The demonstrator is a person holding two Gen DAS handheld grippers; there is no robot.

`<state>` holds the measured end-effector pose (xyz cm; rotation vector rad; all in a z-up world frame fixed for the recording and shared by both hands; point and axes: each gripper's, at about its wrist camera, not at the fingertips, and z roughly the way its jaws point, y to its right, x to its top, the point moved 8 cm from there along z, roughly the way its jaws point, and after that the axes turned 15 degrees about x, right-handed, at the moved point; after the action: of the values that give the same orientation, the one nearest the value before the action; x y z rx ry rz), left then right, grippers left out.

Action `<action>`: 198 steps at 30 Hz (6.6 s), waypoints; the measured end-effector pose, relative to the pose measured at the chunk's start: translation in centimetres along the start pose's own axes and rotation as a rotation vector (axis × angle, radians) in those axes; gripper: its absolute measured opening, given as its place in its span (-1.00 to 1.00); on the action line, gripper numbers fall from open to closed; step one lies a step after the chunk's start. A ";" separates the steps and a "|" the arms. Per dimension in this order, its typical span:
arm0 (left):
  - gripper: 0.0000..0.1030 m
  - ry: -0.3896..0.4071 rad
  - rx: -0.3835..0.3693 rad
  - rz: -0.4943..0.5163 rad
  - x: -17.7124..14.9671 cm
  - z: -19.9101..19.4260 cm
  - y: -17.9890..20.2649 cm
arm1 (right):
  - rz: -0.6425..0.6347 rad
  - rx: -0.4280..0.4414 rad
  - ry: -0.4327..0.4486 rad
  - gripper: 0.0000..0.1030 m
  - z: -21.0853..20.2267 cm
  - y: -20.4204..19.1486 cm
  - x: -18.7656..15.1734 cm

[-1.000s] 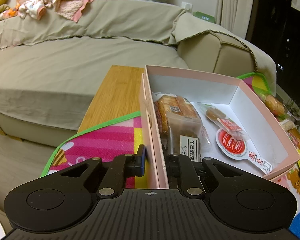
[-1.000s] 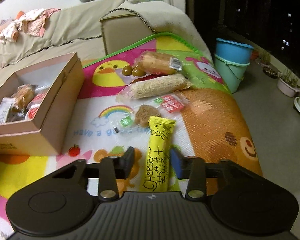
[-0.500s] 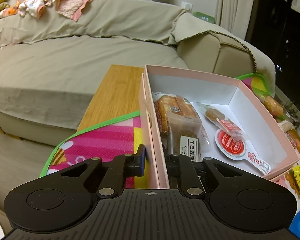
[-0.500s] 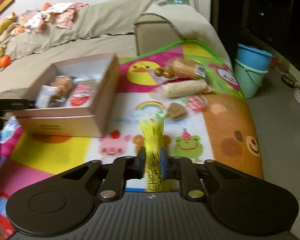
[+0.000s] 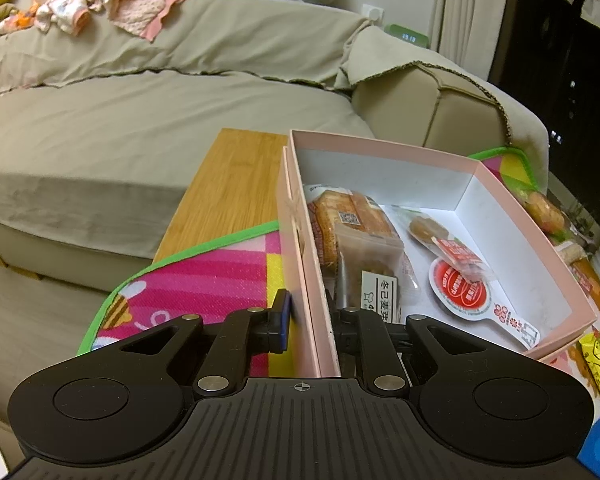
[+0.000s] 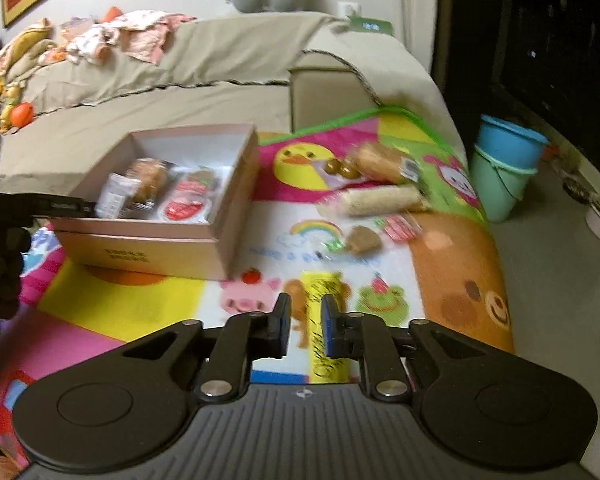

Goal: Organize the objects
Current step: 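Move the right tool to the yellow cheese stick and grasp it, then carry the cheese stick into the pink box and open the right tool, then grasp the wrapped bread bun with barcode using the right tool, then carry the bread bun into the pink box and release it, then move the right tool to the tray of three brown chocolates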

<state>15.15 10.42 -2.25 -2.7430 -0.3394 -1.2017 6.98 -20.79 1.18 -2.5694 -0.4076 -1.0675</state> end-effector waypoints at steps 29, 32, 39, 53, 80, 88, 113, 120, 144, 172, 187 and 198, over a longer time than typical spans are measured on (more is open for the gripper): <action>-0.67 0.001 0.002 0.011 -0.1 0.0 -0.1 | 0.074 -0.031 -0.070 -0.38 5.0 2.6 -2.9; -0.67 0.002 0.002 0.007 0.0 0.0 -0.1 | 0.040 -0.009 -0.096 -0.56 4.8 1.5 -2.9; -0.67 0.003 0.005 0.008 0.0 0.0 0.0 | 0.031 0.122 -0.054 -0.59 1.7 -2.1 -0.5; -0.67 0.002 -0.003 0.000 0.0 0.0 0.0 | 0.014 0.375 0.170 -0.49 4.3 -10.4 14.6; -0.69 -0.009 0.017 0.021 -0.1 -0.1 0.2 | 0.152 -0.049 0.127 0.56 6.5 8.7 6.7; -0.70 -0.008 0.019 0.026 -0.1 -0.1 0.1 | 0.274 -0.056 0.138 0.97 11.5 13.8 13.3; -0.67 -0.001 0.002 0.010 -0.2 -0.2 0.0 | 0.072 0.069 0.034 0.49 5.7 6.6 7.9; -0.66 -0.002 -0.001 0.011 -0.2 -0.3 0.0 | -0.169 0.160 -0.113 0.50 3.3 -0.4 -0.3; -0.66 -0.004 0.003 0.018 -0.5 -0.3 -0.2 | 0.008 0.083 -0.030 0.96 2.8 0.5 -1.9; -0.65 -0.006 -0.007 0.014 -0.5 -0.5 -0.1 | -0.087 0.370 0.147 0.13 4.1 -9.8 17.3; -0.64 -0.002 -0.020 0.004 -0.5 -0.4 -0.2 | 0.056 0.274 0.075 0.53 10.7 -4.6 16.5; -0.65 -0.004 -0.014 0.005 -0.4 -0.3 0.0 | 0.118 0.038 0.068 0.65 5.7 6.4 9.3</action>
<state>14.67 10.35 -2.32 -2.7566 -0.3260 -1.2025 19.28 -23.05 2.90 -2.4822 -0.2529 -1.0904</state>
